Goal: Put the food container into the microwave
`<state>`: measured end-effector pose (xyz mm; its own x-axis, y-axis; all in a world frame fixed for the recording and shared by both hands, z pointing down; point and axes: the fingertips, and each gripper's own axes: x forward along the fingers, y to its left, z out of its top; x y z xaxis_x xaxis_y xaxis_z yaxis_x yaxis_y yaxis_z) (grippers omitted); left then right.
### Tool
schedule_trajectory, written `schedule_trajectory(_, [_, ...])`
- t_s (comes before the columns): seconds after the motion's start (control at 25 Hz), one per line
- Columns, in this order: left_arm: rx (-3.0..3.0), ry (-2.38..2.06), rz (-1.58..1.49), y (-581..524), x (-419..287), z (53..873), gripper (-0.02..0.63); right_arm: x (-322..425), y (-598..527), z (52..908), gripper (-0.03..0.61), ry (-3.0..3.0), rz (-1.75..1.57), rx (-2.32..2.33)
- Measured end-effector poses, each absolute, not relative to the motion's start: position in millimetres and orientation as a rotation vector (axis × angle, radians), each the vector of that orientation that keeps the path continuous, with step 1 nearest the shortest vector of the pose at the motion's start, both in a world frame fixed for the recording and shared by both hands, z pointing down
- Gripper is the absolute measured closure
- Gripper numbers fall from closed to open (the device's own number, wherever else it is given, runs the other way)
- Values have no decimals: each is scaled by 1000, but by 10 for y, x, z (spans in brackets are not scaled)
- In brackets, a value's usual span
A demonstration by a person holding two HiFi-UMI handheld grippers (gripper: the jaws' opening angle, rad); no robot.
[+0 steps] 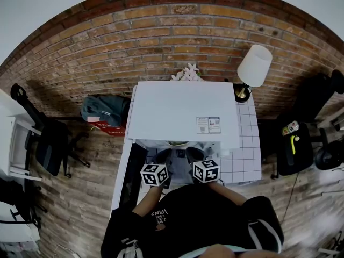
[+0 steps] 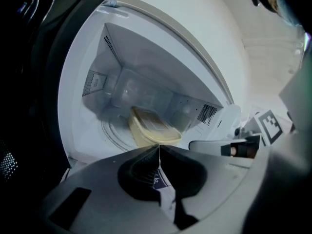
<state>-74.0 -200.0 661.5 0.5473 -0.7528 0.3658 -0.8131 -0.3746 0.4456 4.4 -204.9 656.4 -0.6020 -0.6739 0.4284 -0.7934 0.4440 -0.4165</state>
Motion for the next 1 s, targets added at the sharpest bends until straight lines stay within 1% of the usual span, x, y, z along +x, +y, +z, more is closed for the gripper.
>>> schedule_trajectory(1.0, [2307, -1172, 85, -1355, -733, 6413, 601, 137, -1398, 6430, 558, -2480, 869, 1486])
